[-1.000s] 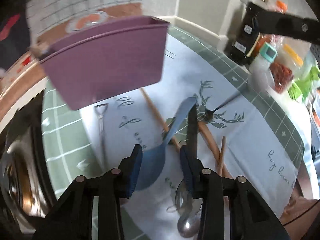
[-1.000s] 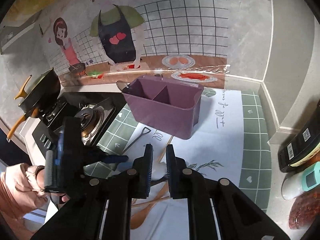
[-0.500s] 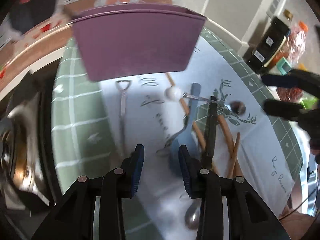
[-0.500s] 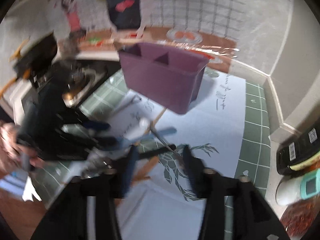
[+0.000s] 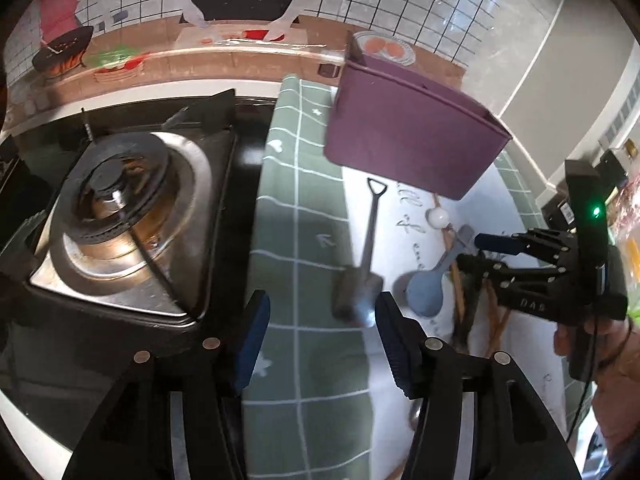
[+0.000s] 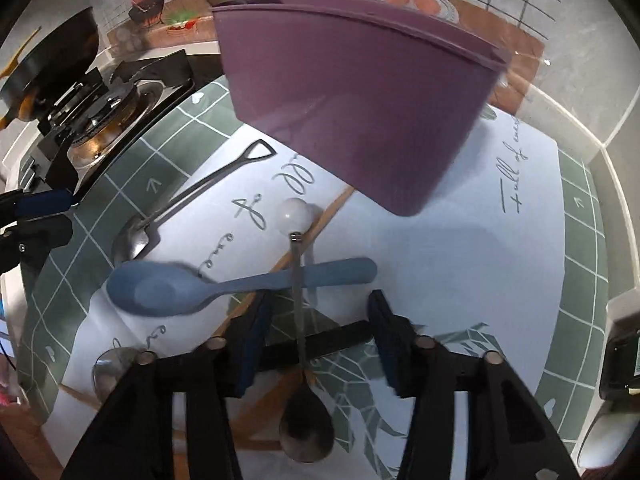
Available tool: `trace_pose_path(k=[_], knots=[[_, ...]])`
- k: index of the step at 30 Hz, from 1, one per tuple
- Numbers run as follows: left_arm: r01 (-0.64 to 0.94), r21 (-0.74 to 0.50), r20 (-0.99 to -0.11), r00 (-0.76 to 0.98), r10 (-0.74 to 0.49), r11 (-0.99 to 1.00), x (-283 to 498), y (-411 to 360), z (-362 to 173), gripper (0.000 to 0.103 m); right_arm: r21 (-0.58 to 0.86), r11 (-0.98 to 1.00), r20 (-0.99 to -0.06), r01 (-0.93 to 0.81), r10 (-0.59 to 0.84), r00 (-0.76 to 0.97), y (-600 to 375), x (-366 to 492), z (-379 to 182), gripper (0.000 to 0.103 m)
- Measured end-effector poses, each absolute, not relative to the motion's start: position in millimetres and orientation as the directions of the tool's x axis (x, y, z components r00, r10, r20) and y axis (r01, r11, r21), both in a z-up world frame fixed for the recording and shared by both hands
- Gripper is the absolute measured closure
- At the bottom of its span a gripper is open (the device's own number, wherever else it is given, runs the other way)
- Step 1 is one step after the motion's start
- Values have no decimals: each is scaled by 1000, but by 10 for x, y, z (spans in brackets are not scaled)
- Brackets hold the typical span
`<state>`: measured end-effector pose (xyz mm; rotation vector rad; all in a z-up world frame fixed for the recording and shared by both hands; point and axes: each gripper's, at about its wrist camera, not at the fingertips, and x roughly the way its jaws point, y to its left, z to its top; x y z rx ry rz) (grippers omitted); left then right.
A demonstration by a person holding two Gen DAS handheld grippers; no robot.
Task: Organize utensils
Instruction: 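Grasp the shovel-shaped metal spoon with the left tool while the right tool holds its spoon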
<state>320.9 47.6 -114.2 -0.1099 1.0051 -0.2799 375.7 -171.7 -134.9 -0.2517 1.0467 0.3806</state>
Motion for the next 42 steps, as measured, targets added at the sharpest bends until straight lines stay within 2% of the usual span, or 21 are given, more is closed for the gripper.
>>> trace_pose_path(k=[1,2,3,6,9,10,12,18,22,23,24,26,32,37,39,42], knots=[[187,-219,-818,499,-285,958,3207,480,-1158,47,-25,909,-878,-416,180,445,-1701,3749,-1346,67],[195,-222,-820,492,-291,955,3208,466,-1172,47,-24,912,-878,-409,176,445,-1691,3737,-1342,78],[206,-226,-822,484,-300,952,3217,432,-1188,47,-27,916,-879,-400,169,445,-1686,3718,-1335,97],[268,-227,-827,454,-331,936,3301,239,-1217,47,13,930,-886,-368,181,426,-1698,3628,-1298,99],[330,-198,-845,419,-332,923,3480,41,-1210,51,75,936,-872,-345,230,432,-1765,3487,-1196,100],[351,-192,-851,406,-334,916,3556,-29,-1198,58,95,937,-865,-337,246,438,-1804,3451,-1157,100],[397,-176,-867,371,-333,901,3736,-205,-1178,66,146,936,-851,-321,284,442,-1876,3362,-1083,99],[428,-76,-934,286,-215,900,4204,-594,-1336,74,216,929,-829,-300,337,447,-2024,3217,-1058,99],[418,-27,-942,293,-163,908,4286,-684,-1419,93,233,914,-816,-332,369,444,-2011,3147,-1061,95],[415,-38,-939,296,-174,909,4281,-680,-1416,95,230,913,-813,-337,371,448,-2013,3130,-1042,90],[408,-47,-935,302,-183,912,4266,-664,-1409,97,219,912,-810,-346,368,456,-2009,3115,-1018,82],[389,-64,-919,336,-206,919,4199,-594,-1370,97,192,913,-804,-361,357,475,-1985,3103,-976,74],[261,-188,-818,492,-298,947,3776,-110,-1051,97,112,929,-820,-353,287,496,-1850,3336,-1057,74],[193,-249,-729,608,-315,949,3449,174,-807,98,97,947,-830,-305,246,500,-1747,3649,-1271,74],[192,-241,-707,637,-308,951,3327,211,-717,98,97,946,-842,-311,244,481,-1692,3711,-1305,82],[200,-232,-684,662,-306,952,3215,230,-608,98,101,941,-842,-322,254,477,-1666,3688,-1256,83]])
